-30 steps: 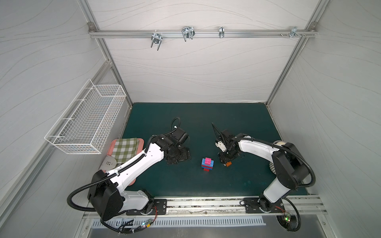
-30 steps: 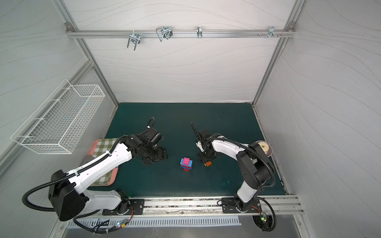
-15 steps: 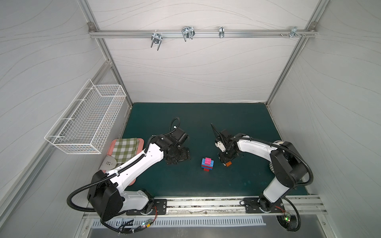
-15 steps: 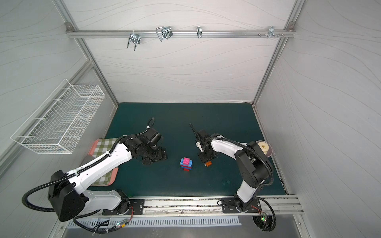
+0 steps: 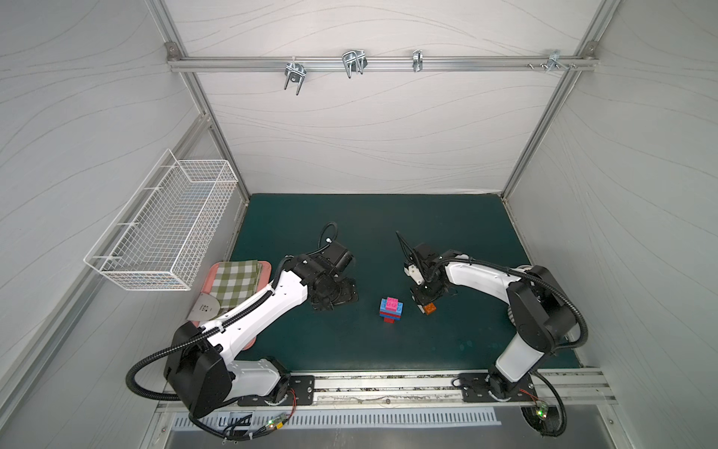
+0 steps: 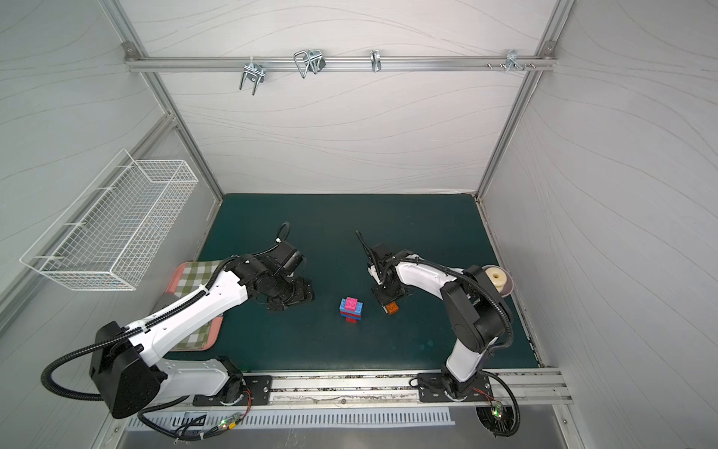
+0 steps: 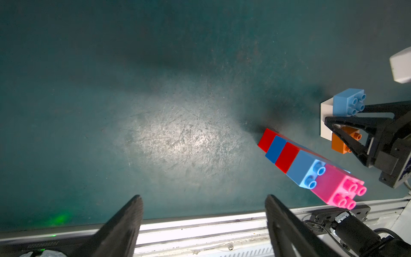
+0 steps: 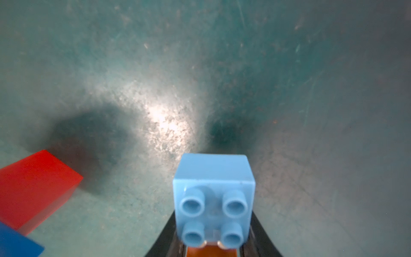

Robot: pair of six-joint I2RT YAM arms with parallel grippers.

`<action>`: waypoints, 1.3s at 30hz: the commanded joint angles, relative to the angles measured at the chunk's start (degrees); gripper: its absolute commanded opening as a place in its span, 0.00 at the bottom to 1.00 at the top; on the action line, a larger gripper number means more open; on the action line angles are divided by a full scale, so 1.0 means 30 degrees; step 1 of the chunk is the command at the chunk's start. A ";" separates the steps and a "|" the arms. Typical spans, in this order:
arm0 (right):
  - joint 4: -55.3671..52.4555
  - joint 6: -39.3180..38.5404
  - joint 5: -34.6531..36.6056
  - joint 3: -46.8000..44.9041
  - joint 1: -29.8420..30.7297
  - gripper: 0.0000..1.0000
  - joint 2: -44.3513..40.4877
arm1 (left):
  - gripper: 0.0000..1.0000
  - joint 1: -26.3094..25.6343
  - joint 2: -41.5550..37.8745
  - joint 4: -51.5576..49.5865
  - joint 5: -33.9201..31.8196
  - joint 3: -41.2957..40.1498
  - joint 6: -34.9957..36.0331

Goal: Assemble a carrot with lego
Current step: Pick up the lego brick from the center of the board.

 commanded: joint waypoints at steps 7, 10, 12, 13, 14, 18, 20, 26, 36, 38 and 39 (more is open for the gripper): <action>-0.0339 -0.0102 0.0064 0.0348 0.0196 0.28 -0.0035 | 0.86 0.0161 -0.0531 0.0258 0.0003 0.0022 0.0069; -0.0823 -0.0071 0.0133 0.0635 0.0196 0.26 -0.0729 | 0.87 0.0217 -0.0583 0.0270 -0.0020 -0.0006 0.0061; -0.1382 -0.0071 0.0184 0.0919 0.0203 0.24 -0.1353 | 0.87 0.0262 -0.0582 0.0309 -0.0033 -0.0033 0.0104; -0.1612 -0.0046 0.0174 0.1089 0.0212 0.23 -0.1629 | 0.86 0.0276 -0.0618 0.0338 -0.0048 -0.0051 0.0119; -0.1939 -0.0034 0.0161 0.1275 0.0200 0.21 -0.1934 | 0.86 0.0305 -0.0638 0.0367 -0.0049 -0.0080 0.0139; -0.3349 -0.0011 -0.0185 0.2113 0.0197 0.17 -0.3031 | 0.87 0.0432 -0.0730 0.0452 -0.0005 -0.0208 0.0233; -0.4115 -0.0158 -0.0291 0.2560 0.0203 0.15 -0.3532 | 0.86 0.0480 -0.0792 0.0491 -0.0013 -0.0267 0.0264; -0.6463 -0.1404 -0.0559 0.4721 0.0756 0.02 -0.4842 | 0.87 0.0845 -0.1028 0.0608 0.0158 -0.0609 0.0581; -0.9335 -0.4386 -0.0577 0.8240 0.3851 0.00 -0.4074 | 0.87 0.2053 -0.1723 0.0961 0.0759 -0.1723 0.1428; -0.9467 -0.5251 -0.0491 0.8545 0.4584 0.00 -0.3864 | 0.86 0.2389 -0.1967 0.0956 0.0923 -0.1931 0.1638; -0.9567 -0.5658 -0.0298 0.8684 0.5006 0.00 -0.3747 | 0.86 0.2562 -0.2109 0.0961 0.1019 -0.2074 0.1750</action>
